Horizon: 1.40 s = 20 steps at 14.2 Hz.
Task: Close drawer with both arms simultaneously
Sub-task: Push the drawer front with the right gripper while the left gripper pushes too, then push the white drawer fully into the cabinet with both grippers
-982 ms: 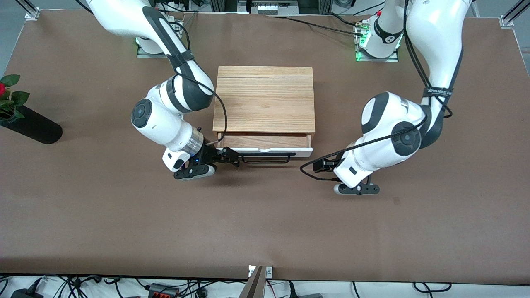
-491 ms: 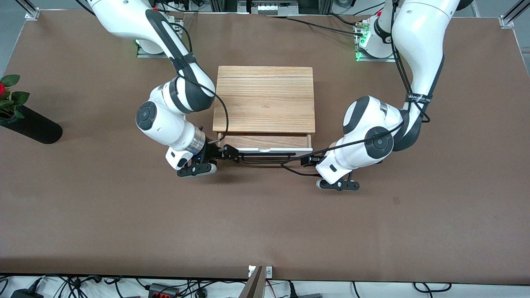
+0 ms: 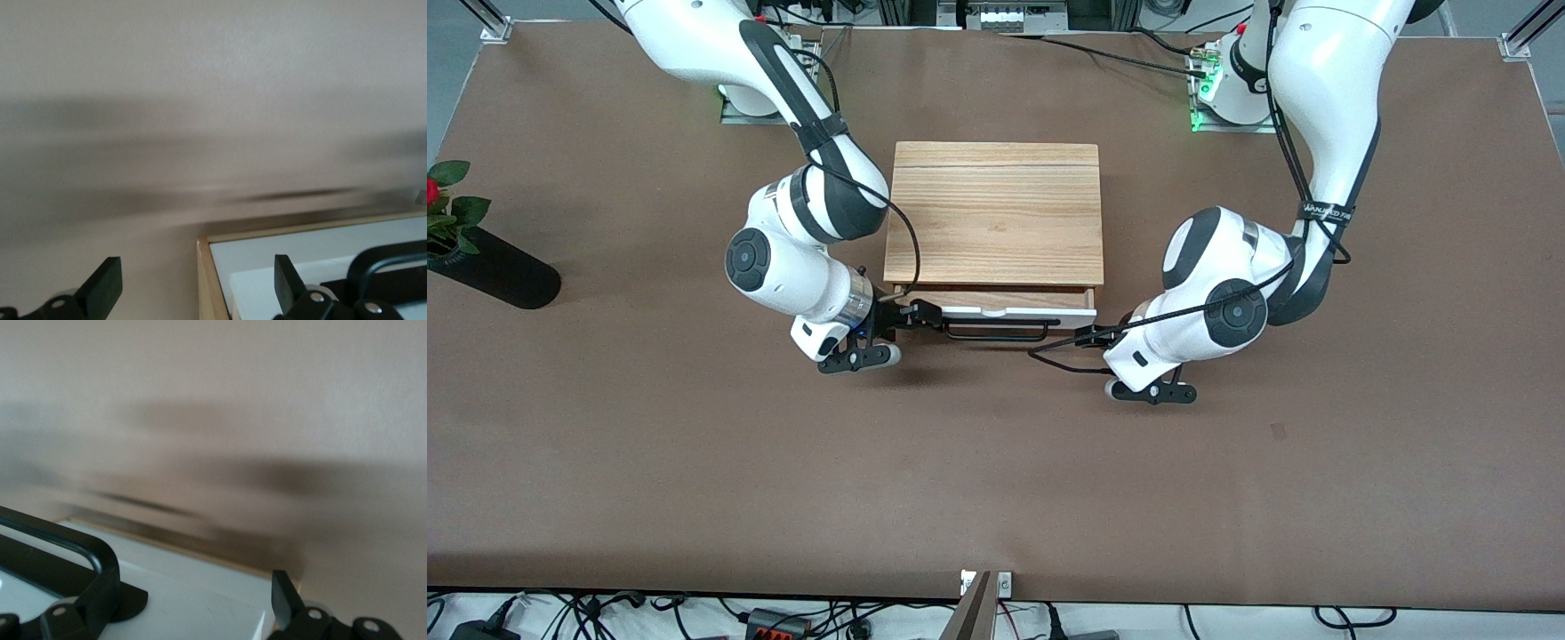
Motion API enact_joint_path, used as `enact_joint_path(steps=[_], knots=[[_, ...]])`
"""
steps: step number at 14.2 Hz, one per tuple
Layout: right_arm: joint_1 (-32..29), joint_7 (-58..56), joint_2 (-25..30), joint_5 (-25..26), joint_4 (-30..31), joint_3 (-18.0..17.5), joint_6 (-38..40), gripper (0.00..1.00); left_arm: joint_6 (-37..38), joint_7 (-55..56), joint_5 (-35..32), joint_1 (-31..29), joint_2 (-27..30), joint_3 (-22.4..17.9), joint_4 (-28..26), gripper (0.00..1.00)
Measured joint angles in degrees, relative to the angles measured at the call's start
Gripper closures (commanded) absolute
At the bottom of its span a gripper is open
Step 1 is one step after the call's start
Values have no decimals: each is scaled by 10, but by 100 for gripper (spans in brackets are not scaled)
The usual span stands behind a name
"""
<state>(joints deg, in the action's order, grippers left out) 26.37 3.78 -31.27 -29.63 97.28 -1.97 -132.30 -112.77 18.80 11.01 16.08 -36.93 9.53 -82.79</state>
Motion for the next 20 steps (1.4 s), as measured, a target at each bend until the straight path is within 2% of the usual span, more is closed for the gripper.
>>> enact_joint_path(steps=[7, 17, 20], knots=[[1, 0, 1, 0, 0, 0, 20, 0, 77, 1, 3, 14, -9, 1, -1, 0], [5, 0, 2, 0, 0, 0, 22, 0, 81, 1, 17, 13, -19, 1, 3, 0], [5, 0, 3, 0, 0, 1, 31, 0, 80, 1, 17, 2, -19, -2, 30, 0]])
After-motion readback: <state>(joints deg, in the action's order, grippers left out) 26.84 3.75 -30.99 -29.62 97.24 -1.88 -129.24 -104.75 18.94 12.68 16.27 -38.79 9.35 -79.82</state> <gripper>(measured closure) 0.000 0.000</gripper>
